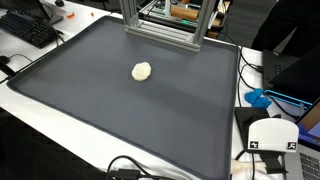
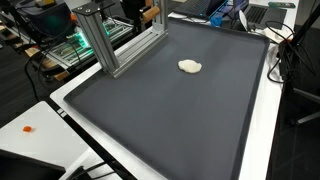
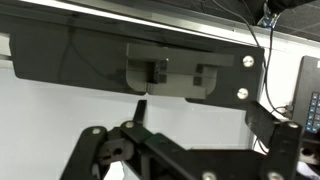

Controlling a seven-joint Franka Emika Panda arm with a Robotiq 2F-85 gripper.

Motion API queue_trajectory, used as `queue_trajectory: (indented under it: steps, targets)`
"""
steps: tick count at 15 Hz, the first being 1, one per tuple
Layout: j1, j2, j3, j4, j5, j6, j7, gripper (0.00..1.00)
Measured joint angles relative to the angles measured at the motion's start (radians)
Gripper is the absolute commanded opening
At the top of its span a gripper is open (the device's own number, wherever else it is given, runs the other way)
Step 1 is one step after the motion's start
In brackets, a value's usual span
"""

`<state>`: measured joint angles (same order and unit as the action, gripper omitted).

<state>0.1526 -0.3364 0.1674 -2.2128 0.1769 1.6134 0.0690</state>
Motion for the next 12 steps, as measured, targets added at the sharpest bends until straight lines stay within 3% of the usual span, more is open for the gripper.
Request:
queue_trajectory:
  steps: [2,9,12]
  targets:
    - [-0.004,-0.001,-0.002,0.017,-0.008,0.047,0.0,1.0]
    - [-0.013,0.013,0.004,-0.02,-0.16,0.466,0.025,1.0]
    - [-0.026,0.03,0.007,-0.041,-0.211,0.555,0.087,1.0]
